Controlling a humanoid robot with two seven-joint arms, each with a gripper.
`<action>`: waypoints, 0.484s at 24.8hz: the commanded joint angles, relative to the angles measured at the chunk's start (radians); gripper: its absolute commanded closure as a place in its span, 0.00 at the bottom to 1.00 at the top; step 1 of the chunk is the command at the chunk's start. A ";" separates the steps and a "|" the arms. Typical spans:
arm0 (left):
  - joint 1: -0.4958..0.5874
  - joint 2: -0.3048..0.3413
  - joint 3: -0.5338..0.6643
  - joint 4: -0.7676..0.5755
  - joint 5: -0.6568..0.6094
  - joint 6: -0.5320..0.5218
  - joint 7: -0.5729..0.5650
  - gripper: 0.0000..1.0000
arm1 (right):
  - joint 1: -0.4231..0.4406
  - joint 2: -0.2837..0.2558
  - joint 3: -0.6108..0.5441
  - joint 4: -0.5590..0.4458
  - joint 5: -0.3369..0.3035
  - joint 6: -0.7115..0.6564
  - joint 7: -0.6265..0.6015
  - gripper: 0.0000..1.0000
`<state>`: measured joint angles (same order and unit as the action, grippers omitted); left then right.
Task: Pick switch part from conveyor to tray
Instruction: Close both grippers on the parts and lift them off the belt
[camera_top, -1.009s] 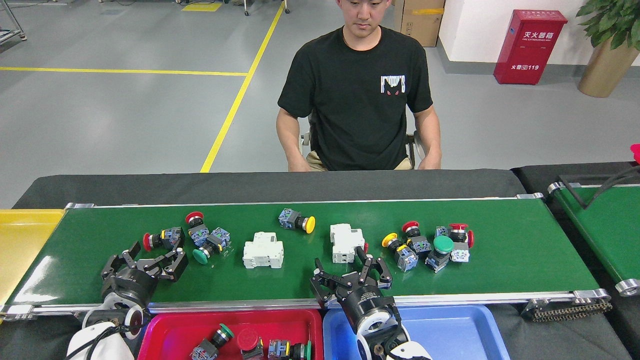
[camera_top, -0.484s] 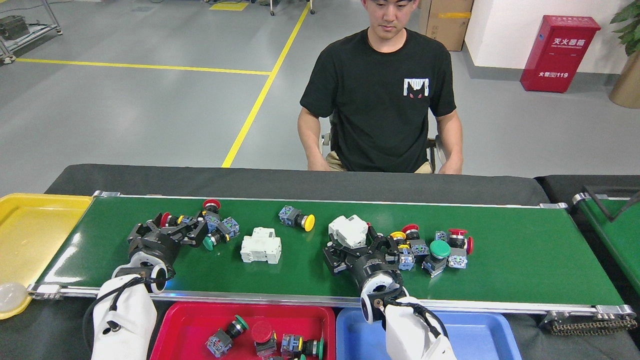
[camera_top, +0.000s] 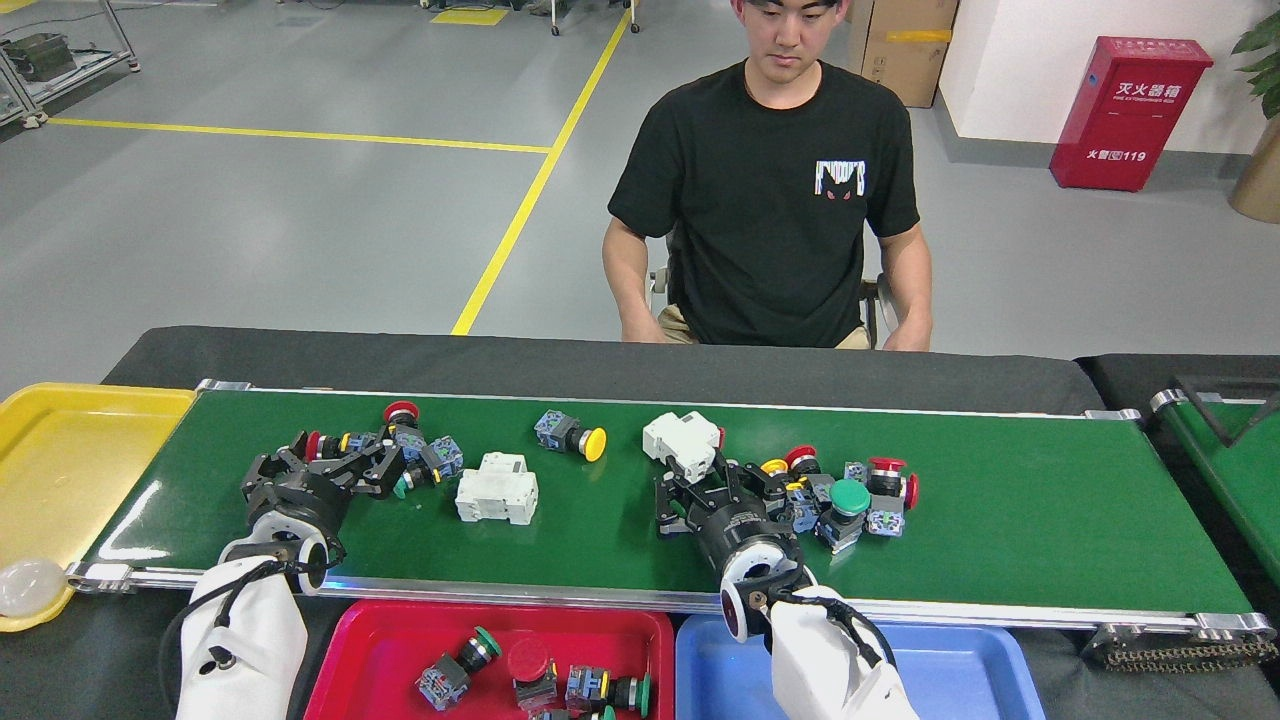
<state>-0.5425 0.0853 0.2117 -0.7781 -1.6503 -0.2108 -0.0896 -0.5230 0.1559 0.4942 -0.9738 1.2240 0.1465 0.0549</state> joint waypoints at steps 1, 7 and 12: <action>0.029 -0.006 -0.002 0.010 -0.003 -0.007 -0.015 0.01 | -0.003 -0.003 0.000 -0.066 0.000 -0.036 -0.013 0.98; 0.148 0.060 0.029 -0.099 0.093 -0.024 -0.009 0.43 | 0.120 -0.121 -0.005 -0.382 0.000 -0.222 -0.006 0.98; 0.365 0.106 0.034 -0.398 0.247 -0.098 -0.009 0.80 | 0.279 -0.251 -0.105 -0.576 -0.018 -0.467 -0.006 0.98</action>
<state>-0.2009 0.1857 0.2484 -1.1465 -1.4165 -0.2744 -0.0756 -0.2453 -0.0801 0.4160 -1.5132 1.2112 -0.2277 0.0530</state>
